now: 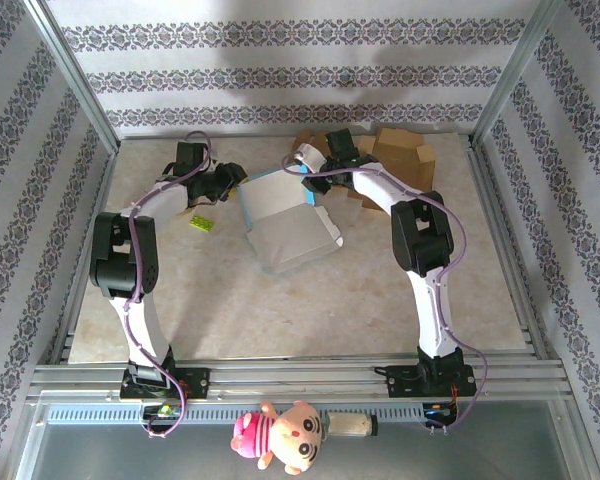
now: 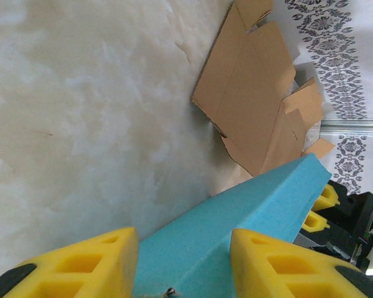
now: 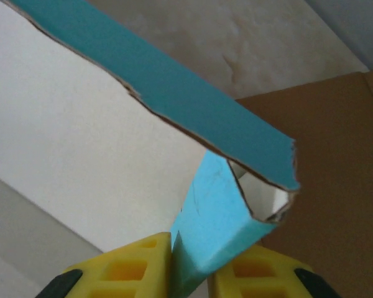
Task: Fold the paper box
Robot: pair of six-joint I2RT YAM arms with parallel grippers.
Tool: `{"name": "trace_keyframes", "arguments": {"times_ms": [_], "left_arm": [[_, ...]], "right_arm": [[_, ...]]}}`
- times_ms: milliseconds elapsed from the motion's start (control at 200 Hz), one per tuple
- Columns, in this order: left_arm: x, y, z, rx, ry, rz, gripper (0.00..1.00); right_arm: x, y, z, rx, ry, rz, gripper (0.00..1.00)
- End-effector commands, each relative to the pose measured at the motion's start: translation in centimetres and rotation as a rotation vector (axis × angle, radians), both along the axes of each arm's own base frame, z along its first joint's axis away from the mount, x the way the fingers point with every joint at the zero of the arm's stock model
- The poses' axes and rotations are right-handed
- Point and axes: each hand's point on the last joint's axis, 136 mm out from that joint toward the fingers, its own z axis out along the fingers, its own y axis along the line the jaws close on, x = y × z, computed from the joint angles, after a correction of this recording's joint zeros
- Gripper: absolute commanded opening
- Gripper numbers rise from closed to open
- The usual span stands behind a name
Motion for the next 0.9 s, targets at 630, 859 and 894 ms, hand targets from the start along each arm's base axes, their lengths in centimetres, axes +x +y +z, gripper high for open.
{"name": "trace_keyframes", "arguments": {"times_ms": [630, 859, 894], "left_arm": [[-11.3, 1.2, 13.1, 0.215, -0.345, 0.005, 0.82], [-14.4, -1.1, 8.8, 0.266, -0.147, -0.126, 0.81], [-14.6, -1.4, 8.4, 0.254, -0.134, -0.131, 0.81]], "right_arm": [[-12.7, -1.3, 8.8, 0.224, -0.121, -0.22, 0.0], [-13.8, -1.6, 5.9, 0.377, -0.194, -0.309, 0.0], [-13.9, -1.5, 5.4, 0.403, -0.195, -0.319, 0.0]]}}
